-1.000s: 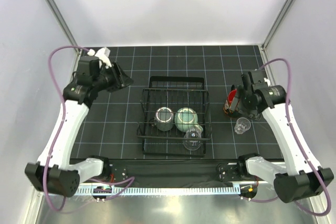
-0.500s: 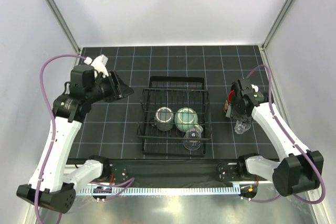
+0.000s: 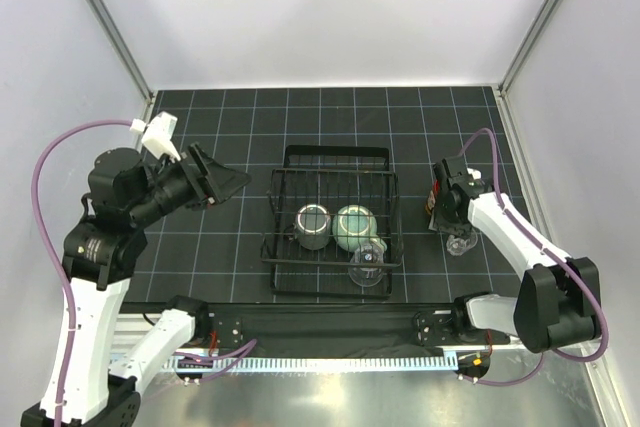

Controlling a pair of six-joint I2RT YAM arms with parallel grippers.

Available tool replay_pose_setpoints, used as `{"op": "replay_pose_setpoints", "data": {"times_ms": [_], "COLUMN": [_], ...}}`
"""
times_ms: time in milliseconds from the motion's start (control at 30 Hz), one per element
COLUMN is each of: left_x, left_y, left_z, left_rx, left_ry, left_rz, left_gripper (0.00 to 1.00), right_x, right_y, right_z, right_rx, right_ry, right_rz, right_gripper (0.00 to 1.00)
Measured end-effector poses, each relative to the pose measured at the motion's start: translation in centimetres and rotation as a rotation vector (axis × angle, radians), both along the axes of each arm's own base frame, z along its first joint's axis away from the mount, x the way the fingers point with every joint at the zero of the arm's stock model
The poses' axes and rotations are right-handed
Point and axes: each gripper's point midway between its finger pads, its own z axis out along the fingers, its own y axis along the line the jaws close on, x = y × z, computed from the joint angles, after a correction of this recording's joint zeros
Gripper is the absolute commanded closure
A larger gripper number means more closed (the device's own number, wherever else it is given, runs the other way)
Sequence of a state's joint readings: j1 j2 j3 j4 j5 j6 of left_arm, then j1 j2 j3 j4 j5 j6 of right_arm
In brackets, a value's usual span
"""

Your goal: Load the cups into the dish rack

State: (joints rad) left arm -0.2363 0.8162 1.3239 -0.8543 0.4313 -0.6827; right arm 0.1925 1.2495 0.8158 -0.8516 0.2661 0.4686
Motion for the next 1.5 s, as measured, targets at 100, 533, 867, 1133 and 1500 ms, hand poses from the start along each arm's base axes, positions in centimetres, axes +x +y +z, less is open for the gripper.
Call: {"op": "replay_pose_setpoints", "data": {"times_ms": [100,533,867,1133,1500], "left_x": [-0.3,-0.3,-0.5,-0.5,-1.0], "left_y": [-0.2,-0.7,-0.9,-0.9,-0.7], "left_z": [0.3,1.2,1.2,2.6,3.2], "left_rx": [-0.011,-0.030,-0.037,-0.037,-0.017], "left_ry": [-0.002,0.002,0.005,-0.018,-0.030], "left_rz": [-0.011,-0.038,-0.054,-0.056,-0.063], "left_gripper": [0.36,0.36,0.36,0.36,0.35], "right_x": [0.0,0.0,6.4,8.4,9.7], "right_y": [0.0,-0.1,-3.7,-7.9,-6.8], "right_z": [0.0,2.0,12.2,8.8,4.3], "right_rx": [-0.001,0.000,-0.055,-0.085,-0.012], "right_ry": [-0.001,-0.023,-0.291,-0.166,-0.108], "right_rz": [-0.001,-0.007,-0.134,-0.225,-0.205], "right_gripper": [0.53,0.38,0.32,0.29,0.44]}}
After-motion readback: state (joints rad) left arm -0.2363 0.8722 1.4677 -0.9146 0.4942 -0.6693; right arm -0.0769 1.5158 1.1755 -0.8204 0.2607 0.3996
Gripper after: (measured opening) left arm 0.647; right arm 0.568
